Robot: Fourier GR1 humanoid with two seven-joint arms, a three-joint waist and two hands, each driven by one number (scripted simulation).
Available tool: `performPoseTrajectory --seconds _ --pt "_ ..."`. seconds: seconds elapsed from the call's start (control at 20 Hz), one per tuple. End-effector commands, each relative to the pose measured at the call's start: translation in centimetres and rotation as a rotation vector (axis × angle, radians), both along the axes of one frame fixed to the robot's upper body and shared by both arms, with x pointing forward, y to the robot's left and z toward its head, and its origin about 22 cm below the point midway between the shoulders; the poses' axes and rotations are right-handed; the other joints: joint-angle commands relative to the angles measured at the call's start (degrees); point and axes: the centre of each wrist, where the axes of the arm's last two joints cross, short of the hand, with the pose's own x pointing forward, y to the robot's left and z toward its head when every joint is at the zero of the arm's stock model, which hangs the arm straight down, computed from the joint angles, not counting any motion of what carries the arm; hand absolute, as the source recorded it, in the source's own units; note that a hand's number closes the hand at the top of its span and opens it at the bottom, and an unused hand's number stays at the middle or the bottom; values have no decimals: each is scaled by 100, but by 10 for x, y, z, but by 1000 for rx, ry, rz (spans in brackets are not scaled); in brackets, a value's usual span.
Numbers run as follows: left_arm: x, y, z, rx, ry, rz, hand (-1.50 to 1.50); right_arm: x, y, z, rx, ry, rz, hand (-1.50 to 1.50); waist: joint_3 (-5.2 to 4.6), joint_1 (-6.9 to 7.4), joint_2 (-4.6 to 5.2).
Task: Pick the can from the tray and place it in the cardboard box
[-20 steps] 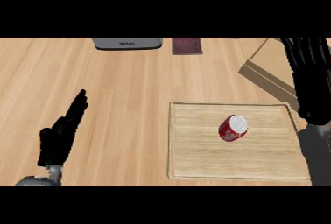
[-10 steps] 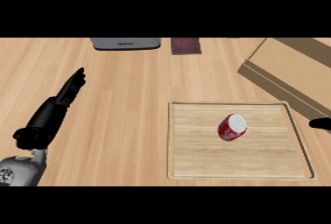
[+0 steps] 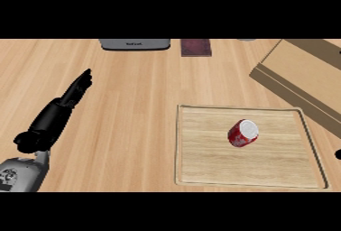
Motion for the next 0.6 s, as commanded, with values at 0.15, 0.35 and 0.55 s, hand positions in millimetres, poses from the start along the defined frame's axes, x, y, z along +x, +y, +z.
performPoseTrajectory --seconds 0.15,0.35,0.55 --pt "11 -7 2 10 -3 4 0 -16 54 16 -374 156 42 -150 -10 48 5" --pt "16 2 9 2 -21 -24 0 -19 92 27 -490 187 14 -150 -12 155 26" --pt "11 -9 8 5 -9 -27 0 -34 131 15 -555 222 -1 -150 -4 129 -1"
